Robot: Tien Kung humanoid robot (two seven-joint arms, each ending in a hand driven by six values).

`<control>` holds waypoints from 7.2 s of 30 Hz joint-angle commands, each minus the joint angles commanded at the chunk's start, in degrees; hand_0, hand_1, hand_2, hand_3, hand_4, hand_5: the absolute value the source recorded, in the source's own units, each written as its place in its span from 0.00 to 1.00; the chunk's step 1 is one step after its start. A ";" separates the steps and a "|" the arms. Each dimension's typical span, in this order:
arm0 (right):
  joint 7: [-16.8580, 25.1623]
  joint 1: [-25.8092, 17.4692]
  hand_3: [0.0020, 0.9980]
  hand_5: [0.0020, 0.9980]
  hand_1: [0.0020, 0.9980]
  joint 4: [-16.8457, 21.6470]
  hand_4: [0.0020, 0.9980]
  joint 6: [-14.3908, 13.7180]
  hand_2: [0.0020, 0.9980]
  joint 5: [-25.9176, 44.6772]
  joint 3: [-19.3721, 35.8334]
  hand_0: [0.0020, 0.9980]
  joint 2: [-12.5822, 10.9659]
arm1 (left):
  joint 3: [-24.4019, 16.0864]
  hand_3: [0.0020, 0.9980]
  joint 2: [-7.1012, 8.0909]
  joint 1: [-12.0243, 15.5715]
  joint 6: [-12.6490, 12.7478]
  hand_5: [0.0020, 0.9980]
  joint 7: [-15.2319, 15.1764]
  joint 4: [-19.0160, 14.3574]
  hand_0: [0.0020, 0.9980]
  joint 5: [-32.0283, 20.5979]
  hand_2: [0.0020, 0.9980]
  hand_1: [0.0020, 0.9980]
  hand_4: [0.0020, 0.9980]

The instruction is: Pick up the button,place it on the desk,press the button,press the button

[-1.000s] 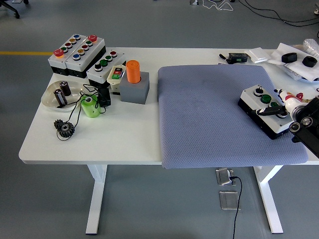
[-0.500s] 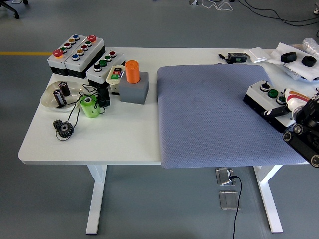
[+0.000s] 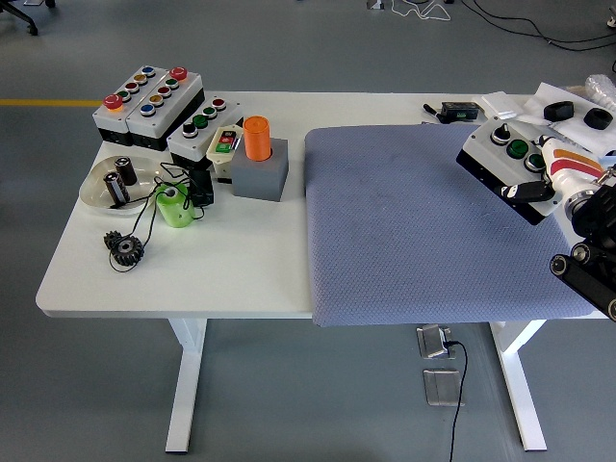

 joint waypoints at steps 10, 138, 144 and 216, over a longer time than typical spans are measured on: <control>16.15 3.87 0.42 0.00 0.09 4.17 0.53 5.62 0.28 1.92 -8.53 0.18 -4.29 | -0.18 0.62 0.00 -0.12 0.20 0.95 0.04 0.00 0.69 0.24 0.79 0.77 0.41; 26.63 -6.01 0.64 0.45 0.00 18.33 0.63 19.69 0.10 16.13 -3.00 0.14 -18.16 | 2.32 0.60 0.00 -0.24 0.31 0.94 0.13 0.00 0.68 -0.65 0.78 0.76 0.40; 26.87 -6.21 0.64 0.45 0.00 21.60 0.63 18.91 0.10 15.82 0.54 0.14 -18.75 | 2.41 0.60 0.00 -0.26 0.32 0.95 0.15 0.00 0.68 -0.65 0.78 0.76 0.40; 18.32 -6.05 0.80 0.51 0.76 -6.06 0.63 29.44 0.81 91.67 26.89 0.79 -13.39 | 2.57 0.60 0.00 -0.43 0.74 0.94 0.54 0.00 0.69 0.06 0.78 0.76 0.40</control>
